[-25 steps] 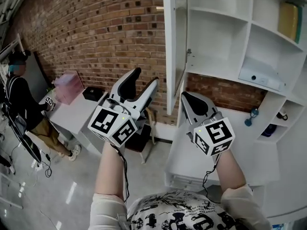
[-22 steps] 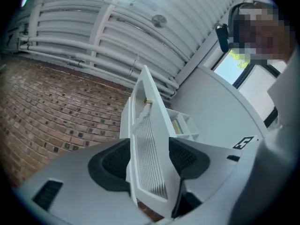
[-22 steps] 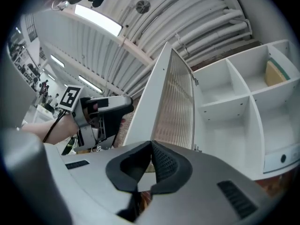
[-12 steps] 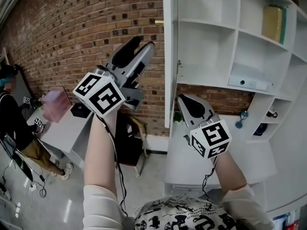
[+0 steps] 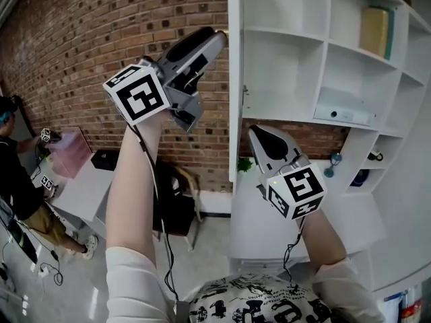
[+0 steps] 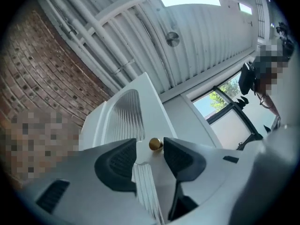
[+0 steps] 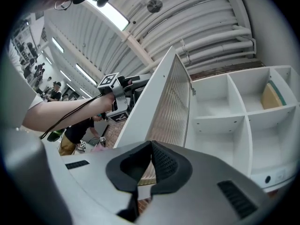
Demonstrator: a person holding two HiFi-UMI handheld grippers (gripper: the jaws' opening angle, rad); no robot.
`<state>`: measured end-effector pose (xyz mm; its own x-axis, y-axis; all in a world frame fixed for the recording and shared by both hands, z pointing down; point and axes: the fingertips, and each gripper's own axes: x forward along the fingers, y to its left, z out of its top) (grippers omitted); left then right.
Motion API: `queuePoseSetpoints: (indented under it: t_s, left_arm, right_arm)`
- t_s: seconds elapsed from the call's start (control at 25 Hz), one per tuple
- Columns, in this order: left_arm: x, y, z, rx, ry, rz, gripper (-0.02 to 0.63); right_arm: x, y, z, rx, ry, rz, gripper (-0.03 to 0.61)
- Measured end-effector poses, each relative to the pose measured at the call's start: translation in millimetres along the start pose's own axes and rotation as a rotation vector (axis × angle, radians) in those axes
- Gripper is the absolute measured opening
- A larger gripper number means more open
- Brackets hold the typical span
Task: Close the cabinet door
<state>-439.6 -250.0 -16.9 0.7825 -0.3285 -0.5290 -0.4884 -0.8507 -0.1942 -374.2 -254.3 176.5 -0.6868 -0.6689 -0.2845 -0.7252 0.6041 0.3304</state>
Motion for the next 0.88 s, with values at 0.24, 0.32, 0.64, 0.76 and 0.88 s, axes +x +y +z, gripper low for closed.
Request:
queuePoseSetpoints:
  t_s: [0.24,0.32,0.64,0.76,0.88]
  left_arm:
    - [12.7,-3.2,8.2,-0.06,-0.027,-0.047,0.15]
    - [14.4,-4.9,8.5,-0.084,-0.029,-0.072,0.147]
    - [21.7,-14.1,-3.4,-0.239,-0.092,-0.099,0.097]
    - [36.5,-21.6,-12.0,-0.262,-0.104,-0.085,0.095]
    - [48.2,-27.9,-14.2,-0.246,-0.109,-0.055,0.095]
  right_arm:
    - [-15.3,-15.8,1.0,-0.006,0.011,-0.047,0.015]
    - [-19.9,-18.4,-0.4,-0.002,0.017,-0.055,0.015]
    - [-42.4,-24.0,-19.6,0.004,0.054,-0.062,0.015]
    - [-55.3,-34.2,-22.5,0.008,0.061,-0.057,0.015]
    - [-64.9,-41.3,-21.8,0.016,0.065,-0.054,0.015]
